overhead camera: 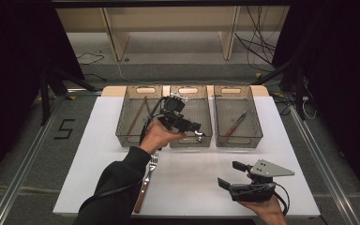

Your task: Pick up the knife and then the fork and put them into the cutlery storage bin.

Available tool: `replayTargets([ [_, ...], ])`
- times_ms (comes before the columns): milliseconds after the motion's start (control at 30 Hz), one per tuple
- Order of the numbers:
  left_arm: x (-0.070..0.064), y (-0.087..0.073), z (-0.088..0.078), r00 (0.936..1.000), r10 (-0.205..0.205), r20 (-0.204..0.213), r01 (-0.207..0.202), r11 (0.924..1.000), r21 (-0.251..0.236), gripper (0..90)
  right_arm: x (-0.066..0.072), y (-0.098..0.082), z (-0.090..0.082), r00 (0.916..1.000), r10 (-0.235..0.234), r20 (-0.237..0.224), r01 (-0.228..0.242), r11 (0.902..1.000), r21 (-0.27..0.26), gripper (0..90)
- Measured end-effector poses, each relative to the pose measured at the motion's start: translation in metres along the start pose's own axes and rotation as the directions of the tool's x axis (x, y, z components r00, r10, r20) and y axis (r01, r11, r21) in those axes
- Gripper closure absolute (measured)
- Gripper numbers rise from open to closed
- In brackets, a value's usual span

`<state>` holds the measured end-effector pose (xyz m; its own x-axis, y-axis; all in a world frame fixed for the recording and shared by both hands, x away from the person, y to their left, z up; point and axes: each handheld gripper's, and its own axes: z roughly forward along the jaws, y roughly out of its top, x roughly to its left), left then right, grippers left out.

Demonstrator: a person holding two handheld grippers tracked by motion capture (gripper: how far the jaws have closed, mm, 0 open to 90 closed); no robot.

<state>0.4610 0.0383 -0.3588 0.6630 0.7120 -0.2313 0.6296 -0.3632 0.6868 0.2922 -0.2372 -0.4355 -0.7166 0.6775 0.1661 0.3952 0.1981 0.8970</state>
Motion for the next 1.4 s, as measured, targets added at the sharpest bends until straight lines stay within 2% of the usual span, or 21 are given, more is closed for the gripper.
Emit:
replayTargets([
  [200, 0.005, -0.024, -0.015, 0.999, 0.009, -0.044, -0.008, 0.9995, 0.03, 17.7, 0.0, 0.0, -0.001, 1.0, 0.0, 0.001, 0.0, 1.0, 0.001, 17.4],
  [400, 0.015, -0.052, -0.029, 0.9974, -0.03, -0.066, 0.033, 0.9984, 0.046, 17.2, 0.0, 0.0, 0.0, 1.0, 0.001, 0.001, -0.001, 1.0, 0.003, 17.4],
  [633, 0.021, -0.08, -0.034, 0.9938, -0.031, -0.107, 0.041, 0.9951, 0.09, 15.8, 0.0, 0.0, 0.0, 1.0, 0.004, 0.004, -0.004, 1.0, 0.003, 17.4],
  [667, 0.023, -0.084, -0.035, 0.9933, -0.041, -0.108, 0.051, 0.9945, 0.092, 15.7, 0.0, 0.0, 0.0, 1.0, 0.004, 0.004, -0.004, 1.0, 0.004, 17.4],
  [833, 0.026, -0.094, -0.035, 0.9916, -0.054, -0.118, 0.067, 0.9915, 0.112, 15.7, 0.0, 0.0, 0.001, 1.0, 0.001, 0.001, -0.001, 1.0, 0.006, 17.4],
  [1000, 0.023, -0.1, -0.037, 0.9904, -0.042, -0.132, 0.059, 0.9898, 0.13, 15.6, 0.0, 0.0, 0.0, 1.0, 0.002, 0.004, -0.002, 1.0, 0.001, 17.4],
  [1167, 0.025, -0.111, -0.04, 0.9868, -0.041, -0.157, 0.068, 0.9831, 0.17, 15.6, -0.001, 0.0, 0.0, 1.0, 0.001, 0.005, -0.001, 1.0, 0.002, 17.4],
  [1400, 0.026, -0.13, -0.044, 0.9837, -0.04, -0.175, 0.083, 0.9656, 0.246, 16.1, 0.0, 0.0, 0.0, 1.0, -0.001, 0.005, 0.001, 1.0, 0.001, 17.4],
])
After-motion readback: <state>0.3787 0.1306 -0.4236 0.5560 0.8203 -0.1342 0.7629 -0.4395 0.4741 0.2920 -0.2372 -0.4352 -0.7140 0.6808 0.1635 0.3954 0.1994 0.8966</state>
